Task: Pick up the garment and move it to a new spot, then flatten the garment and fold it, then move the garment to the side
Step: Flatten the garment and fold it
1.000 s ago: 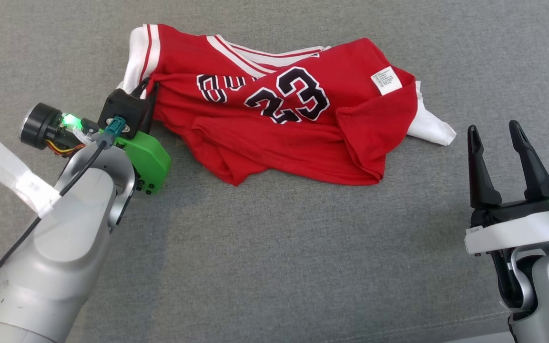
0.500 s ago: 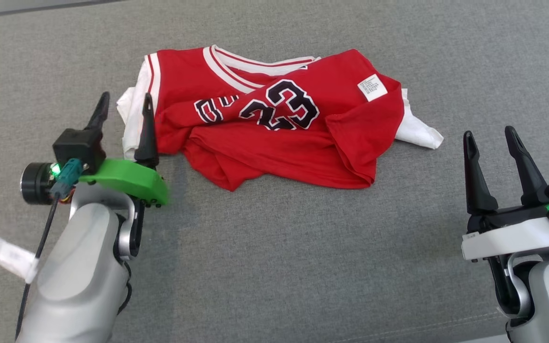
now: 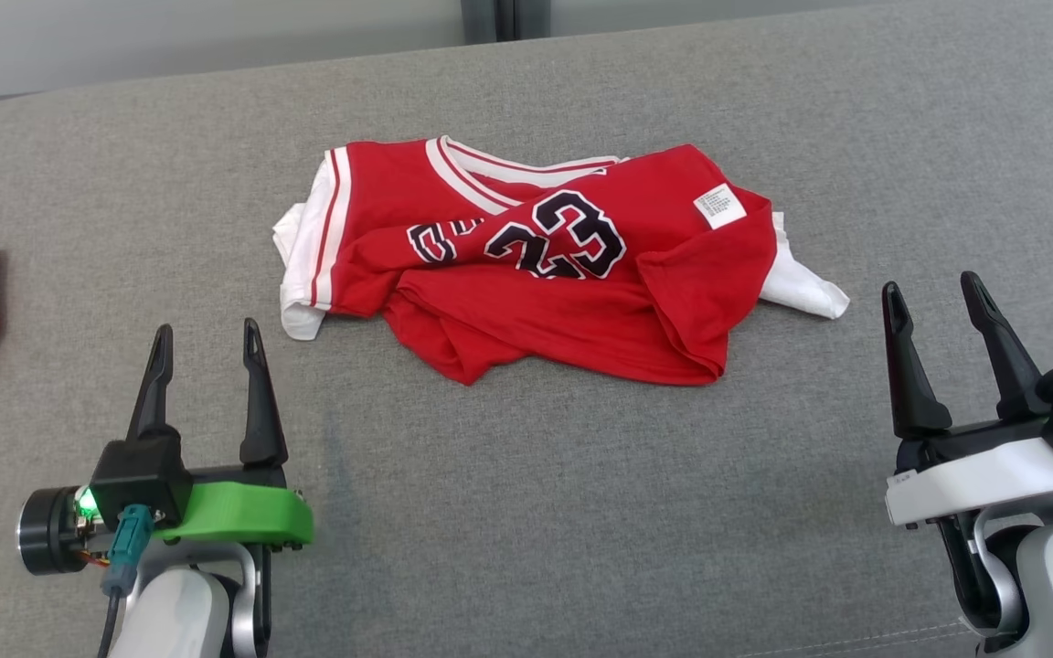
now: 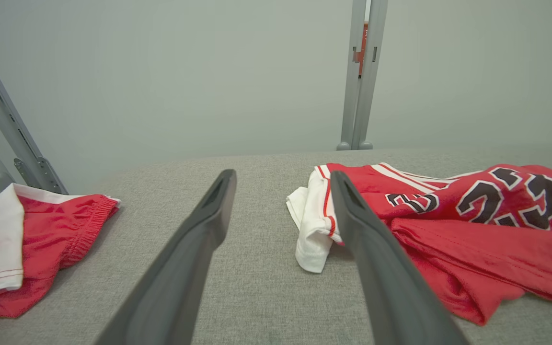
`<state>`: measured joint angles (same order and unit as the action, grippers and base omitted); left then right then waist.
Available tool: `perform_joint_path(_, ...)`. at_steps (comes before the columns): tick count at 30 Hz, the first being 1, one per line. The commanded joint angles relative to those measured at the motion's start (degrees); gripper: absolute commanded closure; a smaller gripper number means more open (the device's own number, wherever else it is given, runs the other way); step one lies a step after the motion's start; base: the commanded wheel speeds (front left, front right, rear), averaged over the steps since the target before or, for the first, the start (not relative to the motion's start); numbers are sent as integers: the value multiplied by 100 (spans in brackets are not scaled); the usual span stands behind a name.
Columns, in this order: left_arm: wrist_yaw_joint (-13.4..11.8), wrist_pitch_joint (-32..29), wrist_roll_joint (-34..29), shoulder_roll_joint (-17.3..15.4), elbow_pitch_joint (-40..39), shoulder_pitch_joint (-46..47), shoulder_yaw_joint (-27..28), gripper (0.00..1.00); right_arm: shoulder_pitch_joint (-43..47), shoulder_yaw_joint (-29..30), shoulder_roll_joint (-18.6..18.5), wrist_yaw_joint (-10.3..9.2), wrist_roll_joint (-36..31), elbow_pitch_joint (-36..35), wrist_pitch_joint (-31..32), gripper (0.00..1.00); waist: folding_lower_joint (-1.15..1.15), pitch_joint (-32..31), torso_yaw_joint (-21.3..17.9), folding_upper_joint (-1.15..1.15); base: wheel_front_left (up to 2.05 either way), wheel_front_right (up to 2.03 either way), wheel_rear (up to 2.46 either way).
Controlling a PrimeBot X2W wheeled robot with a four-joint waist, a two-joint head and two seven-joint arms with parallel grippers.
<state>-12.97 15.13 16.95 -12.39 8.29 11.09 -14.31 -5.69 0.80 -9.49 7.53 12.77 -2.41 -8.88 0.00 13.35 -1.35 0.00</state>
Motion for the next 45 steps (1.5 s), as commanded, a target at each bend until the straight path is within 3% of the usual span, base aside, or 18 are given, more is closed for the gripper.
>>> perform_joint_path(1,-31,0,-54,-20,-56,-114,29,0,63,25,4,-8,-53,-48,18,0,0,-60,44,0,0,0,0)
perform_joint_path(25,62,-9,-160,57,-188,-37,-107,0,71,113,34,-8,-54,-156,109,0,0,52,115,0,0,0,0)
perform_joint_path(31,607,-478,-449,344,-86,814,-1011,0,-58,187,1,-8,-49,-225,128,0,0,379,151,0,0,0,0)
perform_joint_path(35,960,-906,-570,599,391,1404,-1571,0,-175,157,-12,-8,-23,-221,119,0,0,602,92,0,0,0,0)
perform_joint_path(45,1356,-1756,-433,867,2119,2319,-2128,0,-379,65,28,-8,61,-3,-7,0,0,892,-198,0,0,0,0)
